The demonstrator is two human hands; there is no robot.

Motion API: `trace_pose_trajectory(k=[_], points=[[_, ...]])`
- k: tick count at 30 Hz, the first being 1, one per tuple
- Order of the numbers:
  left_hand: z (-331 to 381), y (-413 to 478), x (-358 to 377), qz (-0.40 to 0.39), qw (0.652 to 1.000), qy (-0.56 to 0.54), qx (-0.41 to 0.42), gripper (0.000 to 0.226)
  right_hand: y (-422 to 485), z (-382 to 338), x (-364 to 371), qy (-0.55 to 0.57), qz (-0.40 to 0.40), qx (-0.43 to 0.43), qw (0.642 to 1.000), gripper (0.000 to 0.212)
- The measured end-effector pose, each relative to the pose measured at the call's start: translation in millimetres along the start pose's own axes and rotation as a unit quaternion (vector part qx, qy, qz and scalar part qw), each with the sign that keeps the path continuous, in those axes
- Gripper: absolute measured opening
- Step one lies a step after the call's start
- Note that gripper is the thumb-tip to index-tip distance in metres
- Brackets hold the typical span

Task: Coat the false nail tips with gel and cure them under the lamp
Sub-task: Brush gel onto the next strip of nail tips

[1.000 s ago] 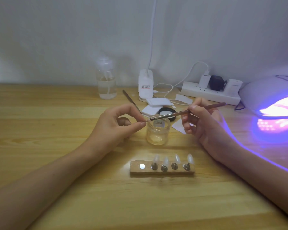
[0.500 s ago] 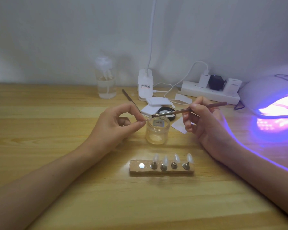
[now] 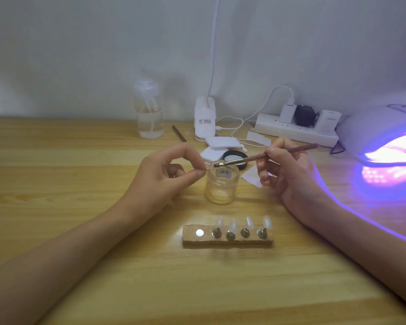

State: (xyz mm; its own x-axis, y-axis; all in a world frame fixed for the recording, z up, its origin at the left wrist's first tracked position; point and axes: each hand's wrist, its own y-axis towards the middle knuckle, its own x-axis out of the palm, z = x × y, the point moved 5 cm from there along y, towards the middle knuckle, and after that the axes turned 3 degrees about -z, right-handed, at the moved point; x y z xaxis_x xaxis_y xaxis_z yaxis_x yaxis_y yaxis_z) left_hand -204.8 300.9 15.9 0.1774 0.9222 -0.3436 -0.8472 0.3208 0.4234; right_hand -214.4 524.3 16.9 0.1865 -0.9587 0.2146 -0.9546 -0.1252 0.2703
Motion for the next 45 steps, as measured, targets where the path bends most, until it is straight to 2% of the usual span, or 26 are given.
trace_pose_trajectory(k=[11, 16, 20, 23, 28, 32, 37, 39, 43, 45], points=[[-3.6, 0.1, -0.6, 0.004, 1.000, -0.014, -0.007, 0.010, -2.6, -3.9, 5.0, 0.006, -0.031, -0.018, 0.999, 0.016], [-2.7, 0.2, -0.1, 0.004, 1.000, -0.016, -0.013, 0.011, -1.8, -1.5, 1.1, 0.001, 0.007, -0.007, 1.000, 0.023], [-2.6, 0.2, 0.4, 0.004, 1.000, -0.013, -0.012, 0.012, -3.2, -2.9, 6.0, 0.003, -0.028, -0.016, 0.999, 0.019], [-3.3, -0.2, 0.2, 0.005, 1.000, -0.014, -0.012, 0.013, -2.2, -1.1, 3.1, -0.005, 0.000, -0.007, 1.000, 0.024], [-4.3, -0.7, 0.5, 0.005, 1.000, -0.017, -0.016, 0.019, -2.3, -2.2, 5.7, 0.000, -0.023, -0.011, 1.000, 0.018], [-3.2, -1.1, 0.0, 0.006, 1.000, -0.011, -0.015, 0.014, -1.8, -0.7, 2.3, 0.009, -0.004, -0.004, 1.000, 0.017], [-2.8, -0.6, 0.0, 0.006, 1.000, -0.009, -0.016, 0.013, -1.5, 0.6, 3.3, -0.012, -0.016, -0.003, 1.000, 0.017], [-2.8, -0.7, 0.4, 0.005, 1.000, -0.010, -0.019, 0.014, -1.5, 0.4, 1.5, -0.001, -0.003, 0.000, 1.000, 0.019], [-3.1, -0.7, 0.1, 0.004, 1.000, -0.010, -0.020, 0.013, -2.7, -2.0, 6.8, -0.002, -0.035, -0.008, 0.999, 0.022], [-3.4, -0.6, 0.2, 0.004, 1.000, -0.010, -0.021, 0.012, -2.7, -0.4, 5.0, -0.005, -0.017, -0.003, 1.000, 0.028]])
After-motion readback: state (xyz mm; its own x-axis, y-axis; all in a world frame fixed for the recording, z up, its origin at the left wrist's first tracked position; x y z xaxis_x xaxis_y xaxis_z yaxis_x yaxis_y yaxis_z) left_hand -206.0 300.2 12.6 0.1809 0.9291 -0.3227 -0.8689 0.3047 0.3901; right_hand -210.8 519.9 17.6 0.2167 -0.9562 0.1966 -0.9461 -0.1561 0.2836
